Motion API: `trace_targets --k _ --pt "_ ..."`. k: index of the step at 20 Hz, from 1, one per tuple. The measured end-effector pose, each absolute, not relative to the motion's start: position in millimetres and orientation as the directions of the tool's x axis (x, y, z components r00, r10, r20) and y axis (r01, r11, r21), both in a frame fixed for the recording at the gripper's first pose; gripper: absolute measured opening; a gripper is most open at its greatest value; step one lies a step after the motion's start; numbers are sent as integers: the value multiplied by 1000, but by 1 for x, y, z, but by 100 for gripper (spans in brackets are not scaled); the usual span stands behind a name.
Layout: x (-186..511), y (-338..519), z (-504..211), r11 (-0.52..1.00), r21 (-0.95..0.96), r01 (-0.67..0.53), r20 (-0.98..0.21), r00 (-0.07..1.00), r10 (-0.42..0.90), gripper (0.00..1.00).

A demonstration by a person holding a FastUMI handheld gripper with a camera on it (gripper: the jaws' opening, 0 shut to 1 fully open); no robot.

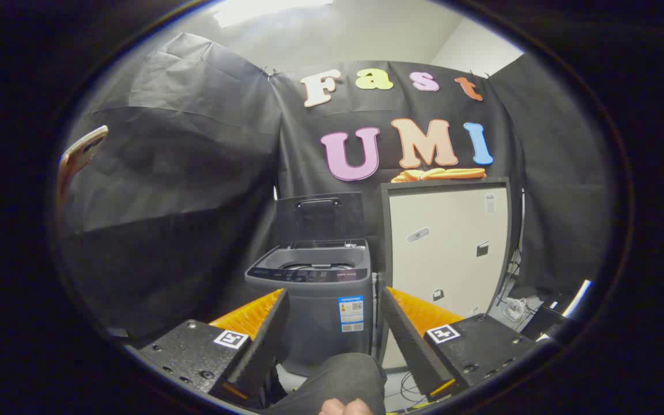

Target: Put the clothes into the washing machine and then close the washing machine lid.

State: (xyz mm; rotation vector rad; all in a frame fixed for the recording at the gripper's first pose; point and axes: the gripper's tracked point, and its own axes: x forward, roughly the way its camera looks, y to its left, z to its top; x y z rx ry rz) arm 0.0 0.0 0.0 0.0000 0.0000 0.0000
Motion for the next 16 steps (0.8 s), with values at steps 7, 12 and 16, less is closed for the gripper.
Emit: trace_targets --k 7,12,16 --pt "2 -2 3 1000 13 1 7 1000 -1 97" --pt "1 0 5 1000 12 -3 14 1000 3 97" --pt "1 0 4 1000 11 -3 13 1000 3 97"
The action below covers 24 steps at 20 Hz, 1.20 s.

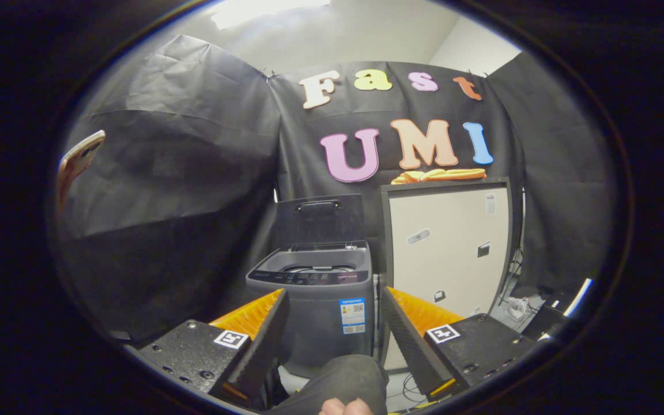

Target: Put the clothes into the washing machine and then close the washing machine lid.

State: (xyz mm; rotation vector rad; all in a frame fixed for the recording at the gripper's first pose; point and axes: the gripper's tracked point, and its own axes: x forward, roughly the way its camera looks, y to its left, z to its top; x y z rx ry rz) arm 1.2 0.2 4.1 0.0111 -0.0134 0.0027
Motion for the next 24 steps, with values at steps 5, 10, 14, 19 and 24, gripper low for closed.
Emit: trace_targets --k 5,10,14,19,24 --pt "2 2 4 1000 9 -6 12 1000 6 97" --pt "4 1 4 1000 10 -7 11 1000 7 97" --pt "4 2 8 1000 11 -10 18 1000 10 97" --pt "7 -1 14 1000 17 -9 31 999 9 97" --pt "16 -9 22 1000 0 0 43 999 0 97"
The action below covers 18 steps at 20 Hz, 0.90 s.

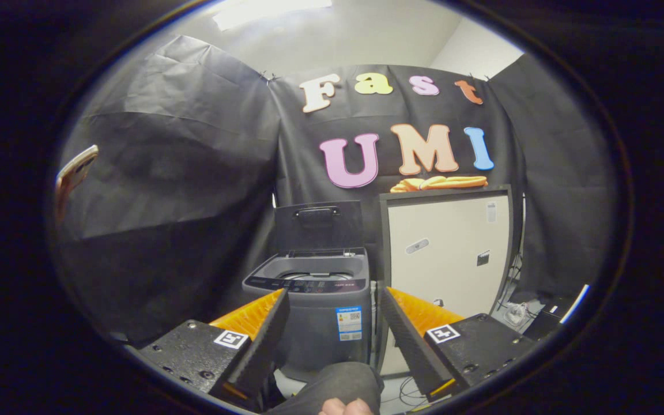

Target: Put the clothes into the washing machine and then close the washing machine lid.

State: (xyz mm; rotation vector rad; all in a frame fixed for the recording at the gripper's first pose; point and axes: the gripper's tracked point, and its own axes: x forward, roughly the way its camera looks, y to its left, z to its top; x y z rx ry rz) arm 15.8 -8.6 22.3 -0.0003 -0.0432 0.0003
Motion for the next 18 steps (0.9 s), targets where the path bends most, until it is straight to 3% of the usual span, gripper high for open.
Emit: trace_targets --k 18 --pt "64 -52 69 998 -28 50 102 994 -47 97"
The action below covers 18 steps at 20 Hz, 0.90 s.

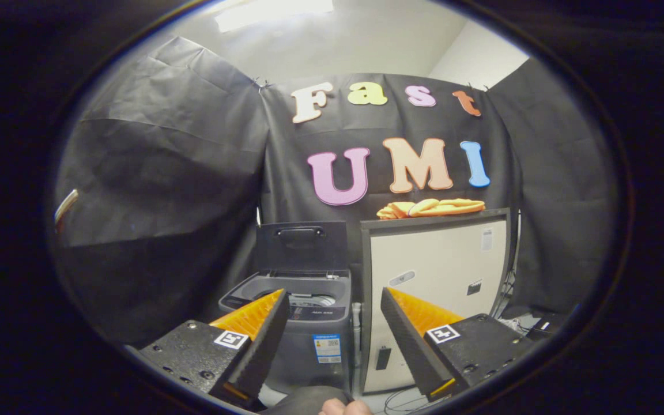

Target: Put the clothes into the washing machine and then close the washing machine lid.

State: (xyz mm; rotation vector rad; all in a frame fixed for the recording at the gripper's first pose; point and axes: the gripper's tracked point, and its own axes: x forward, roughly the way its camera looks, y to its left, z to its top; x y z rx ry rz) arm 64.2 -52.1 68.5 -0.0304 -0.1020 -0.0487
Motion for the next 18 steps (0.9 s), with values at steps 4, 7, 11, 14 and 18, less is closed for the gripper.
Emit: trace_targets --k 4,7,11,14,18 --pt "78 -69 81 997 -28 73 113 991 -69 97" --pt "91 -85 96 995 -31 90 116 989 -86 97" --pt "109 -116 122 989 -47 138 136 982 -130 96" --pt "127 -135 132 988 -35 151 118 982 -146 96" --pt "157 -159 147 985 -5 170 87 982 -169 97"
